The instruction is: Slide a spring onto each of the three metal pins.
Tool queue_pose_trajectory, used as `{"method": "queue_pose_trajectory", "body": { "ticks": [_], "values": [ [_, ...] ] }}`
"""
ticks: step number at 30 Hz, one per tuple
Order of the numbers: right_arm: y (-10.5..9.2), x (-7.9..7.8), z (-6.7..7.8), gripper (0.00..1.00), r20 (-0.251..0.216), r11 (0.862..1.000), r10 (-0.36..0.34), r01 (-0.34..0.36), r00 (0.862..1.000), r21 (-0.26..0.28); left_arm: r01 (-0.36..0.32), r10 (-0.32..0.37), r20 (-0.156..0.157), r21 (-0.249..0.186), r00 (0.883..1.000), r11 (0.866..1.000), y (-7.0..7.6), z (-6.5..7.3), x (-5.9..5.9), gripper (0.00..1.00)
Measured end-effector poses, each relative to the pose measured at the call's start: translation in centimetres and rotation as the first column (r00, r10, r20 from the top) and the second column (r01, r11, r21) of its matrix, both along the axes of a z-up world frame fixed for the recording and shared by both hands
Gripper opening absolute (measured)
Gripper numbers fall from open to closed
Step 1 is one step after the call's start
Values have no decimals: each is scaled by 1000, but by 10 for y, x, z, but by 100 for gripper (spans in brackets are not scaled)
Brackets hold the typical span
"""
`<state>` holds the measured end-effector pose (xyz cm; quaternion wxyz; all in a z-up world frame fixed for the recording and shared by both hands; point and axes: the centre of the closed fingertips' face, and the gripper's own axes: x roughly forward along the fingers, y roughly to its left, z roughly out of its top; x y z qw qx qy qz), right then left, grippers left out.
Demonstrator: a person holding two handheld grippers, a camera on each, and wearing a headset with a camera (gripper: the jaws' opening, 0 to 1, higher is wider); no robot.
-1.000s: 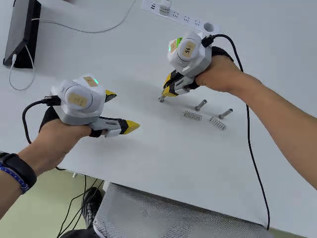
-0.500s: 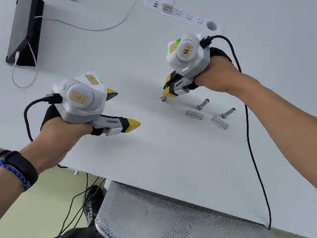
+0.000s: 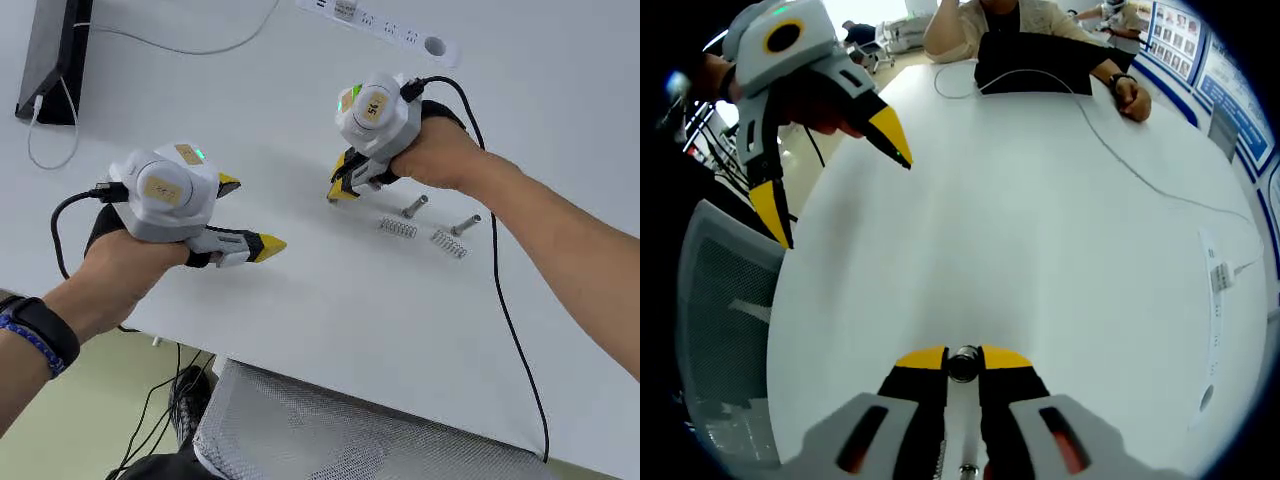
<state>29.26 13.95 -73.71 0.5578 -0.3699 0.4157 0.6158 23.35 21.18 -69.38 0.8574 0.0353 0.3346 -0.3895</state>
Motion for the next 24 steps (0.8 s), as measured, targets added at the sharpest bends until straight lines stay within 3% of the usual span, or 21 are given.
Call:
{"method": "queue_pose_trajectory", "body": {
  "ticks": [11,19,24],
  "values": [
    [1,-1,-5,14,-15,1000,-3,3,1000,0,-10,10,3,-3,1000,1000,2,2,1,63],
    [-5,-3,6,23,-17,999,-44,44,999,11,-12,12,6,-6,1000,1000,2,5,-1,63],
    [-11,-4,21,27,13,994,-96,95,995,59,-6,6,18,-4,1000,1000,-2,10,-2,63]
  ]
}}
